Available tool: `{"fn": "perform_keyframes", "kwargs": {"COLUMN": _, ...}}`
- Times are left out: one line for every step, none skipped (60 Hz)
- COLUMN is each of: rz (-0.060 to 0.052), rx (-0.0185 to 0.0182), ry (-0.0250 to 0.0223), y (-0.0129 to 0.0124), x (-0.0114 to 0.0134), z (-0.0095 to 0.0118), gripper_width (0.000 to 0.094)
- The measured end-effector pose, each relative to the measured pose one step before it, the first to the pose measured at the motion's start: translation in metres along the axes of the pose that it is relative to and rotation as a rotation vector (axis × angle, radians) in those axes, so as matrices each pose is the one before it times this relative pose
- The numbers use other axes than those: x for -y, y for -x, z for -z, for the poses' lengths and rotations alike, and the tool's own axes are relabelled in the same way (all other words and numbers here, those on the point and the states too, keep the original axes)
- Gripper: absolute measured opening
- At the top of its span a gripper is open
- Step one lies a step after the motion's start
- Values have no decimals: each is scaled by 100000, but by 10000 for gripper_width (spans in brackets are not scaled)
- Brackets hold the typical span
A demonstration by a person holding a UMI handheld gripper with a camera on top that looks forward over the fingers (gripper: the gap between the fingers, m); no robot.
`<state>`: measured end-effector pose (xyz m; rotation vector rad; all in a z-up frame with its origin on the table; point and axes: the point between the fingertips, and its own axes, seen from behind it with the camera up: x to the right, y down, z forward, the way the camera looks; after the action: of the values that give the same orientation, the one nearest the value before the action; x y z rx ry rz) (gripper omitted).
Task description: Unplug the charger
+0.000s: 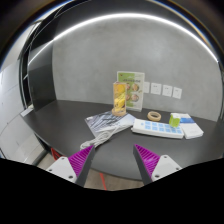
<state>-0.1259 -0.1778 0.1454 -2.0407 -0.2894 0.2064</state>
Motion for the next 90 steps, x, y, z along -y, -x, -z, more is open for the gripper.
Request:
{"fn": "perform_keyframes", "kwargs": {"rz": -139, "rx": -1165, "ry": -598, "y": -350, "x": 203, "z": -95, "gripper_width": 795}}
{"fn": "perform_keyframes", "kwargs": {"rz": -268, "rx": -1164, "ry": -442, "y": -375, "x": 168, "z": -109, "gripper_width": 794}}
{"fn": "perform_keyframes", "kwargs": {"rz": -307, "rx": -1039, "ry": -308, "y": -346, "x": 204, "z": -183, "gripper_width": 795}}
{"fn": "perform_keyframes", "kwargs": {"rz": -430, "rx": -900, "ry": -120, "y": -331, "x": 139, "z": -192, "gripper_width": 794}}
{"fn": "perform_keyframes", "kwargs": {"rz": -304, "rx": -828, "ry": 171, "y": -447, "x": -68, "z": -9, "gripper_width": 793}}
{"fn": "perform_keyframes", "kwargs": {"rz": -482, "rx": -678, "ry": 232, "y": -273, "x": 331, "z": -562, "gripper_width": 792}}
{"fn": "perform_keyframes", "kwargs": {"rz": -544, "rx": -609, "ry": 244, "y": -338, "x": 137, "z": -294, "gripper_width": 793}}
{"fn": "perform_keyframes", "kwargs": {"rz": -668, "rx": -659, "ry": 339, "y": -411, "x": 111, "z": -300, "gripper_width": 792}}
{"fn": "perform_keyframes", "kwargs": {"rz": -622, "rx": -680, "ry": 361, "y": -477, "x": 26, "z": -315, "gripper_width": 794}}
{"fn": "perform_keyframes", "kwargs": {"rz": -559, "rx": -700, "ry": 394, "y": -530, "x": -7, "z": -269, "gripper_width": 791}}
{"fn": "perform_keyframes", "kwargs": {"rz": -485, "rx": -786, "ry": 412, "y": -579, "x": 31, "z": -265, "gripper_width": 793}}
{"fn": "perform_keyframes", "kwargs": {"rz": -468, "rx": -900, "ry": 281, "y": -662, "x": 23, "z": -293, "gripper_width": 793}}
{"fn": "perform_keyframes", "kwargs": {"rz": -404, "rx": -1025, "ry": 142, "y": -693, "x": 37, "z": -284, "gripper_width": 793}}
{"fn": "perform_keyframes", "kwargs": {"rz": -357, "rx": -1143, "ry": 52, "y": -740, "x": 47, "z": -326, "gripper_width": 793}}
{"fn": "perform_keyframes", "kwargs": {"rz": -267, "rx": -1254, "ry": -49, "y": -830, "x": 23, "z": -344, "gripper_width": 792}}
{"fn": "perform_keyframes", "kwargs": {"rz": -257, "rx": -1462, "ry": -30, "y": -864, "x": 21, "z": -369, "gripper_width": 793}}
{"fn": "perform_keyframes", "kwargs": {"rz": -216, "rx": -1559, "ry": -23, "y": -920, "x": -27, "z": -418, "gripper_width": 793}}
{"fn": "perform_keyframes", "kwargs": {"rz": -275, "rx": -1576, "ry": 83, "y": -928, "x": -32, "z": -455, "gripper_width": 793}}
{"fn": "perform_keyframes", "kwargs": {"rz": -238, "rx": -1407, "ry": 212, "y": -923, "x": -93, "z": -478, "gripper_width": 790}}
{"fn": "perform_keyframes", "kwargs": {"rz": -338, "rx": -1212, "ry": 304, "y": -851, "x": -80, "z": -508, "gripper_width": 788}}
{"fn": "perform_keyframes", "kwargs": {"rz": -466, "rx": -1363, "ry": -119, "y": -693, "x": -247, "z": -565, "gripper_width": 784}}
{"fn": "perform_keyframes", "kwargs": {"rz": -293, "rx": -738, "ry": 603, "y": -942, "x": 162, "z": -553, "gripper_width": 782}}
{"fn": "perform_keyframes", "kwargs": {"rz": -343, "rx": -889, "ry": 124, "y": -840, "x": -30, "z": -586, "gripper_width": 784}}
{"fn": "perform_keyframes", "kwargs": {"rz": -427, "rx": -1161, "ry": -374, "y": -752, "x": -223, "z": -627, "gripper_width": 785}}
{"fn": "perform_keyframes", "kwargs": {"rz": -391, "rx": -912, "ry": -2, "y": -915, "x": 12, "z": -696, "gripper_width": 784}}
{"fn": "perform_keyframes", "kwargs": {"rz": -405, "rx": -880, "ry": -34, "y": -890, "x": 25, "z": -712, "gripper_width": 785}}
{"fn": "perform_keyframes", "kwargs": {"rz": -414, "rx": -738, "ry": 63, "y": -855, "x": 20, "z": -763, "gripper_width": 785}}
{"fn": "perform_keyframes", "kwargs": {"rz": -403, "rx": -601, "ry": 150, "y": -848, "x": 9, "z": -728, "gripper_width": 785}}
{"fn": "perform_keyframes", "kwargs": {"rz": -313, "rx": -496, "ry": 194, "y": -812, "x": 16, "z": -836, "gripper_width": 785}}
{"fn": "perform_keyframes", "kwargs": {"rz": -343, "rx": -363, "ry": 180, "y": -790, "x": 44, "z": -821, "gripper_width": 786}}
{"fn": "perform_keyframes", "kwargs": {"rz": -320, "rx": -201, "ry": 225, "y": -752, "x": 77, "z": -824, "gripper_width": 787}}
{"fn": "perform_keyframes", "kwargs": {"rz": -348, "rx": -19, "ry": 91, "y": -724, "x": 121, "z": -839, "gripper_width": 786}}
{"fn": "perform_keyframes", "kwargs": {"rz": -311, "rx": 101, "ry": -28, "y": -692, "x": 207, "z": -846, "gripper_width": 787}}
{"fn": "perform_keyframes", "kwargs": {"rz": -313, "rx": 162, "ry": -239, "y": -653, "x": 250, "z": -862, "gripper_width": 785}}
{"fn": "perform_keyframes", "kwargs": {"rz": -280, "rx": 234, "ry": -369, "y": -595, "x": 294, "z": -863, "gripper_width": 784}}
{"fn": "perform_keyframes", "kwargs": {"rz": -57, "rx": 401, "ry": -467, "y": -569, "x": 335, "z": -883, "gripper_width": 787}}
{"fn": "perform_keyframes", "kwargs": {"rz": -11, "rx": 378, "ry": -505, "y": -552, "x": 367, "z": -903, "gripper_width": 783}}
{"fn": "perform_keyframes", "kwargs": {"rz": 128, "rx": 265, "ry": -459, "y": -539, "x": 311, "z": -902, "gripper_width": 780}}
{"fn": "perform_keyframes", "kwargs": {"rz": 463, "rx": 123, "ry": -206, "y": -560, "x": 295, "z": -843, "gripper_width": 782}}
{"fn": "perform_keyframes", "kwargs": {"rz": 561, "rx": 211, "ry": -149, "y": -524, "x": 240, "z": -856, "gripper_width": 781}}
{"fn": "perform_keyframes", "kwargs": {"rz": 621, "rx": 47, "ry": -69, "y": -504, "x": 240, "z": -795, "gripper_width": 780}}
{"fn": "perform_keyframes", "kwargs": {"rz": 591, "rx": 4, "ry": -169, "y": -466, "x": 290, "z": -830, "gripper_width": 781}}
{"fn": "perform_keyframes", "kwargs": {"rz": 610, "rx": 14, "ry": -322, "y": -425, "x": 344, "z": -807, "gripper_width": 780}}
{"fn": "perform_keyframes", "kwargs": {"rz": 717, "rx": 171, "ry": -560, "y": -344, "x": 375, "z": -772, "gripper_width": 780}}
{"fn": "perform_keyframes", "kwargs": {"rz": 884, "rx": 383, "ry": -767, "y": -236, "x": 396, "z": -768, "gripper_width": 781}}
{"fn": "perform_keyframes", "kwargs": {"rz": 920, "rx": 450, "ry": -766, "y": -195, "x": 414, "z": -853, "gripper_width": 783}}
{"fn": "perform_keyframes", "kwargs": {"rz": 860, "rx": 318, "ry": -853, "y": -189, "x": 350, "z": -765, "gripper_width": 783}}
{"fn": "perform_keyframes", "kwargs": {"rz": 850, "rx": 154, "ry": -470, "y": -232, "x": 248, "z": -783, "gripper_width": 781}}
{"fn": "perform_keyframes", "kwargs": {"rz": 784, "rx": 87, "ry": -39, "y": -217, "x": 109, "z": -764, "gripper_width": 781}}
{"fn": "perform_keyframes", "kwargs": {"rz": 634, "rx": 183, "ry": 115, "y": -172, "x": 98, "z": -745, "gripper_width": 780}}
{"fn": "perform_keyframes", "kwargs": {"rz": 323, "rx": 231, "ry": -33, "y": -138, "x": 106, "z": -696, "gripper_width": 777}}
{"fn": "perform_keyframes", "kwargs": {"rz": 64, "rx": 230, "ry": -164, "y": -127, "x": 109, "z": -668, "gripper_width": 775}}
{"fn": "perform_keyframes", "kwargs": {"rz": -157, "rx": 245, "ry": -171, "y": -115, "x": 73, "z": -627, "gripper_width": 774}}
{"fn": "perform_keyframes", "kwargs": {"rz": -278, "rx": 265, "ry": -67, "y": -81, "x": 6, "z": -568, "gripper_width": 770}}
{"fn": "perform_keyframes", "kwargs": {"rz": -264, "rx": 369, "ry": 167, "y": -45, "x": -59, "z": -487, "gripper_width": 760}}
{"fn": "perform_keyframes", "kwargs": {"rz": -377, "rx": 471, "ry": 172, "y": -23, "x": -56, "z": -446, "gripper_width": 751}}
{"fn": "perform_keyframes", "kwargs": {"rz": -493, "rx": 487, "ry": 23, "y": 9, "x": -51, "z": -355, "gripper_width": 776}}
{"fn": "perform_keyframes", "kwargs": {"rz": -625, "rx": 662, "ry": 175, "y": -6, "x": -9, "z": -257, "gripper_width": 678}}
{"fn": "perform_keyframes", "kwargs": {"rz": -411, "rx": 433, "ry": -29, "y": -75, "x": -108, "z": -270, "gripper_width": 580}}
{"fn": "perform_keyframes", "kwargs": {"rz": 197, "rx": -811, "ry": -86, "y": -315, "x": -68, "z": -127, "gripper_width": 482}}
{"fn": "perform_keyframes", "kwargs": {"rz": -626, "rx": 635, "ry": -1093, "y": 61, "x": 188, "z": 9, "gripper_width": 477}}
{"fn": "perform_keyframes", "kwargs": {"rz": -360, "rx": 77, "ry": -193, "y": -26, "x": -39, "z": 48, "gripper_width": 460}}
{"fn": "perform_keyframes", "kwargs": {"rz": -200, "rx": 169, "ry": -323, "y": 17, "x": 6, "z": 58, "gripper_width": 449}}
{"fn": "perform_keyframes", "kwargs": {"rz": -263, "rx": 23, "ry": -456, "y": -11, "x": 25, "z": 32, "gripper_width": 436}}
{"fn": "perform_keyframes", "kwargs": {"rz": -352, "rx": 182, "ry": -528, "y": 18, "x": 46, "z": -122, "gripper_width": 424}}
{"fn": "perform_keyframes", "kwargs": {"rz": -335, "rx": 284, "ry": -649, "y": 64, "x": 25, "z": 80, "gripper_width": 409}}
{"fn": "perform_keyframes", "kwargs": {"rz": 28, "rx": 381, "ry": -517, "y": 53, "x": 18, "z": 16, "gripper_width": 402}}
{"fn": "perform_keyframes", "kwargs": {"rz": 457, "rx": 381, "ry": -593, "y": 36, "x": 85, "z": 23, "gripper_width": 378}}
{"fn": "perform_keyframes", "kwargs": {"rz": 317, "rx": 426, "ry": -43, "y": 32, "x": -34, "z": 20, "gripper_width": 375}}
{"fn": "perform_keyframes", "kwargs": {"rz": 195, "rx": 407, "ry": 53, "y": 38, "x": 41, "z": 25, "gripper_width": 372}}
{"fn": "perform_keyframes", "kwargs": {"rz": -96, "rx": 454, "ry": 364, "y": 16, "x": -3, "z": 5, "gripper_width": 372}}
{"fn": "perform_keyframes", "kwargs": {"rz": -344, "rx": 638, "ry": 367, "y": 49, "x": 50, "z": 9, "gripper_width": 357}}
{"fn": "perform_keyframes", "kwargs": {"rz": -771, "rx": 684, "ry": 611, "y": 22, "x": 66, "z": 42, "gripper_width": 356}}
{"fn": "perform_keyframes", "kwargs": {"rz": -569, "rx": 743, "ry": 946, "y": 19, "x": 35, "z": 93, "gripper_width": 355}}
{"fn": "perform_keyframes", "kwargs": {"rz": -354, "rx": 877, "ry": 559, "y": -6, "x": 156, "z": 129, "gripper_width": 356}}
{"fn": "perform_keyframes", "kwargs": {"rz": -600, "rx": 726, "ry": -1149, "y": 10, "x": 418, "z": 254, "gripper_width": 356}}
{"fn": "perform_keyframes", "kwargs": {"rz": -1408, "rx": 978, "ry": -3020, "y": 33, "x": 1165, "z": 405, "gripper_width": 358}}
{"fn": "perform_keyframes", "kwargs": {"rz": -699, "rx": 305, "ry": -3778, "y": -133, "x": 1517, "z": 563, "gripper_width": 357}}
{"fn": "perform_keyframes", "kwargs": {"rz": 730, "rx": -419, "ry": -4672, "y": -317, "x": 1797, "z": 698, "gripper_width": 358}}
{"fn": "perform_keyframes", "kwargs": {"rz": 2192, "rx": -831, "ry": -5404, "y": -408, "x": 2057, "z": 718, "gripper_width": 358}}
{"fn": "perform_keyframes", "kwargs": {"rz": 2990, "rx": -1174, "ry": -5587, "y": -510, "x": 2129, "z": 742, "gripper_width": 358}}
{"fn": "perform_keyframes", "kwargs": {"rz": 3123, "rx": -1425, "ry": -5287, "y": -565, "x": 2156, "z": 712, "gripper_width": 355}}
{"fn": "perform_keyframes", "kwargs": {"rz": 2811, "rx": -1357, "ry": -3868, "y": -587, "x": 2301, "z": 223, "gripper_width": 354}}
{"fn": "perform_keyframes", "kwargs": {"rz": 1873, "rx": -977, "ry": -3590, "y": -700, "x": 1809, "z": 548, "gripper_width": 353}}
{"fn": "perform_keyframes", "kwargs": {"rz": 795, "rx": -1154, "ry": -3383, "y": -652, "x": 1775, "z": 863, "gripper_width": 355}}
{"fn": "perform_keyframes", "kwargs": {"rz": -150, "rx": -383, "ry": -2662, "y": -604, "x": 1551, "z": 450, "gripper_width": 354}}
{"fn": "perform_keyframes", "kwargs": {"rz": -1086, "rx": -80, "ry": -2350, "y": -564, "x": 1409, "z": 364, "gripper_width": 354}}
{"fn": "perform_keyframes", "kwargs": {"rz": -1409, "rx": -28, "ry": -2096, "y": -589, "x": 1279, "z": 293, "gripper_width": 353}}
{"fn": "perform_keyframes", "kwargs": {"rz": -1162, "rx": -312, "ry": -1659, "y": -656, "x": 1052, "z": 283, "gripper_width": 353}}
{"fn": "perform_keyframes", "kwargs": {"rz": -471, "rx": -694, "ry": -1141, "y": -725, "x": 761, "z": 243, "gripper_width": 352}}
